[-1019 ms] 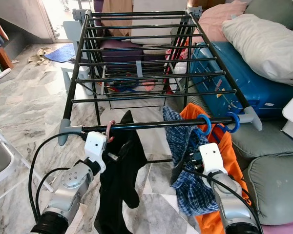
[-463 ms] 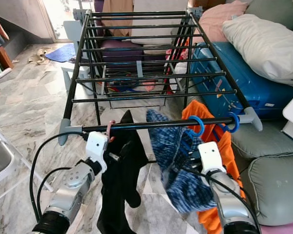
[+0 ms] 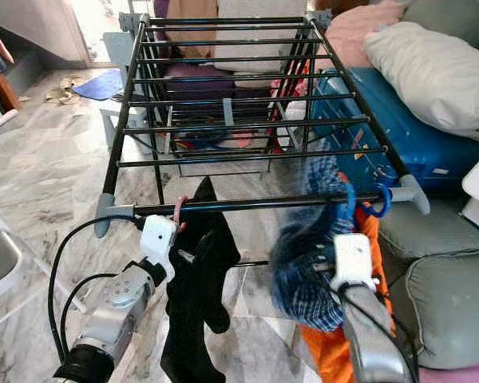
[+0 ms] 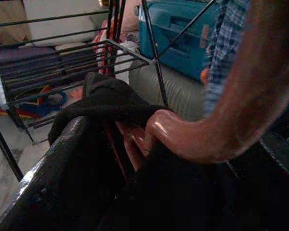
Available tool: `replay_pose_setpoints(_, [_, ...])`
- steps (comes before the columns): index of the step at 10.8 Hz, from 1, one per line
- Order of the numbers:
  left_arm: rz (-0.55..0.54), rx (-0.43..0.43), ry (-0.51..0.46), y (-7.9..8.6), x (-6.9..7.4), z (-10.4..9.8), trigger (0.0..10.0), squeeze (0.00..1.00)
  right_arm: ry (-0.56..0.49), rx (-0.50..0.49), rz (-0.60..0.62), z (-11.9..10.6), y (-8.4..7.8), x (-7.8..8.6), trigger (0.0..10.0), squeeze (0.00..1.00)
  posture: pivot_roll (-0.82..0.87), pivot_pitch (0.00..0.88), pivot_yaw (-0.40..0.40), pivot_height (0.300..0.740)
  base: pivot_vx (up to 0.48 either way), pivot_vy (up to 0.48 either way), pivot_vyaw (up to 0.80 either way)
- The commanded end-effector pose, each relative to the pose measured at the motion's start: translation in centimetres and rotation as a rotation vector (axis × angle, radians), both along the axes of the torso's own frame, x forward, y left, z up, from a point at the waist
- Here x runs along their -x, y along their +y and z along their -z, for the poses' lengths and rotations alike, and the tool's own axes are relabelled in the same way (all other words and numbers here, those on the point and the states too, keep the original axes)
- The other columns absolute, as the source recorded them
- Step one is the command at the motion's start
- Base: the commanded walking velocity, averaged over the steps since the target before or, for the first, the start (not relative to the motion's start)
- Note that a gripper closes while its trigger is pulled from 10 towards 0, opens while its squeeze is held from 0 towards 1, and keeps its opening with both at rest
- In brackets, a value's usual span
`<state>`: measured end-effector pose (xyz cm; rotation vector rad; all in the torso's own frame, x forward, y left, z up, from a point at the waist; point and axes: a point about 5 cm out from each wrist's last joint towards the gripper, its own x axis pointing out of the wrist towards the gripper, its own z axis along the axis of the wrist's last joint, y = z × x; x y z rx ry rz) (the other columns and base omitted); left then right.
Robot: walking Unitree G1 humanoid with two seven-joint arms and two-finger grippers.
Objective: Hang hanger
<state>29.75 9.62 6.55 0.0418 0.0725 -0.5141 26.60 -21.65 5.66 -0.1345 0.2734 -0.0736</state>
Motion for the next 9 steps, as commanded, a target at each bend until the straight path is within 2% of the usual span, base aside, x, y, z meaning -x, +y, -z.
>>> replay_pose_setpoints(1, [-0.001,0.000,0.010,-0.1,0.0,0.2,10.0,0.00,-0.065,-0.004,0.015,-1.3,0.0,0.0,0.0,0.00,0.01,0.000,-0.033,0.740,0.000,0.000,0.00])
replay_pose_setpoints(5, [-0.071,-0.049,0.010,0.0,-0.5,0.3,10.0,0.00,-0.078,-0.023,-0.009,-1.9,1.3,3.2,0.0,0.00,0.00,0.000,-0.027,0.740,0.000,0.000,0.00])
replay_pose_setpoints(6, [-0.092,-0.056,0.018,0.2,-0.6,0.4,10.0,0.00,-0.030,-0.033,-0.046,-1.1,2.0,4.3,3.2,0.00,0.00,0.000,-0.028,0.740,0.000,0.000,0.00])
replay_pose_setpoints(7, [-0.106,-0.066,0.023,0.3,-0.6,0.5,10.0,0.00,0.044,-0.063,-0.102,-0.1,2.9,5.6,10.0,0.00,0.00,0.000,-0.027,0.740,0.000,0.000,0.00])
replay_pose_setpoints(9, [-0.123,-0.085,0.028,0.3,-0.8,0.7,10.0,0.00,0.118,-0.053,-0.132,0.8,3.2,6.5,10.0,0.00,-0.01,0.000,-0.023,0.740,0.000,0.000,0.00])
